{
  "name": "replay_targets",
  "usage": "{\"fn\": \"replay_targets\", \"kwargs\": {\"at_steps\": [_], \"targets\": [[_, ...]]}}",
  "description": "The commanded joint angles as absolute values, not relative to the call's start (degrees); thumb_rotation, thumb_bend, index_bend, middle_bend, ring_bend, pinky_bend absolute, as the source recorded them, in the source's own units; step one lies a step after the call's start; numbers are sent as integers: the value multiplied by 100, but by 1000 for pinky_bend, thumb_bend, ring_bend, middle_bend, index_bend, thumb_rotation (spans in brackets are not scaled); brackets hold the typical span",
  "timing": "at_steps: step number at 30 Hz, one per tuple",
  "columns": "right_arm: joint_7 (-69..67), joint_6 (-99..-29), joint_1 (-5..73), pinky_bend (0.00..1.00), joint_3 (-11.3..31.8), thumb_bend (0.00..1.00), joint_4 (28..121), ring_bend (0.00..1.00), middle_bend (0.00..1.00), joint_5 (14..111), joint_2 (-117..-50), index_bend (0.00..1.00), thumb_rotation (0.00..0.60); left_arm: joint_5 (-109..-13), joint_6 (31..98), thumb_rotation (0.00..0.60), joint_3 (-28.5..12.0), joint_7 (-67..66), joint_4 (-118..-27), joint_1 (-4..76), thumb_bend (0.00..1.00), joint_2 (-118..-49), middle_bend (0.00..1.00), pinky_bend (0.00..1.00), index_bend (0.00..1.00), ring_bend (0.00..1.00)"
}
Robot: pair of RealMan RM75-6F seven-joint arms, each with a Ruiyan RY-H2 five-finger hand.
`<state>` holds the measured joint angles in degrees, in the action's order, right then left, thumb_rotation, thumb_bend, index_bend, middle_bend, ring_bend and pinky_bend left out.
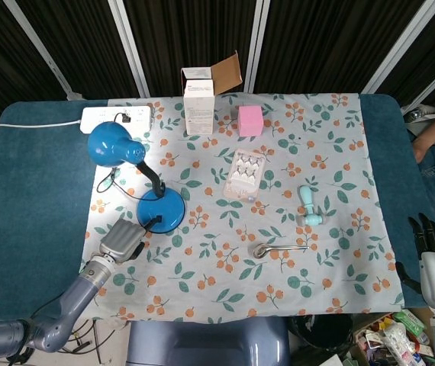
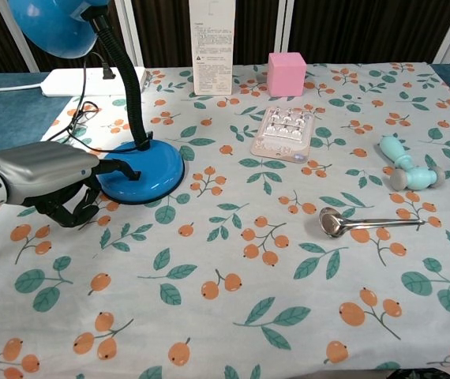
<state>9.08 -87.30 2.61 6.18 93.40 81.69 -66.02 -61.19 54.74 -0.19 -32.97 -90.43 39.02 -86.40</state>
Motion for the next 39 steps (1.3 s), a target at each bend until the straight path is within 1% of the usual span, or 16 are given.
{"fn": "replay_targets", "kwargs": {"at_steps": [1,4,7,12,15,20,25,27,31,35,39], "targets": [[906,-8727,261,98,618,224,9337,54,0,8165,-6602,0,600,-6149,5529,600,-66,-3270,-9108,3905,500,-8608,653,656,170,698],[910,-8721,262,98,618,224,9342,54,0,8160,-6600,0,600,-6255,5657,600,-133,-3216,-9230,3893,464,-8546,619,652,139,687],[920,-8721,262,98,619,225,9347,54,0,8156,-6603,0,600,-6412,5857,600,-180,-3173,-9385,3846,434,-8449,523,596,119,610],[946,-8732,260,98,619,224,9357,54,0,8156,-6607,0,600,-6596,6343,600,-174,-3443,-9898,3691,363,-8090,319,340,96,350],[961,-8743,258,98,622,224,9359,54,0,8158,-6613,0,600,-6717,6593,600,-161,-3519,-10272,3584,336,-7810,256,270,89,256],[978,-8782,246,98,626,225,9361,54,0,8170,-6620,0,600,-7030,7134,600,-39,-3507,-10912,3250,282,-7186,179,179,87,151],[1000,-8809,241,98,624,224,9368,54,0,8194,-6628,0,600,-7524,7805,600,168,-3291,-11425,2767,272,-6379,143,156,83,129],[1005,-8819,237,98,623,224,9378,54,0,8199,-6628,0,600,-7742,8083,600,222,-3095,-11453,2568,272,-6126,140,152,83,123],[1031,-8827,238,98,626,224,9397,54,0,8201,-6637,0,600,-8105,8427,600,352,-2579,-11320,2236,272,-5750,132,142,83,118],[1071,-8854,239,98,619,224,9408,54,0,8242,-6657,0,600,-8279,8543,600,438,-2129,-11070,2018,272,-5533,109,126,83,94],[1064,-8864,235,98,634,224,9419,54,0,8224,-6660,0,600,-8281,8505,600,415,-1791,-10815,1922,271,-5464,100,122,84,89]]}}
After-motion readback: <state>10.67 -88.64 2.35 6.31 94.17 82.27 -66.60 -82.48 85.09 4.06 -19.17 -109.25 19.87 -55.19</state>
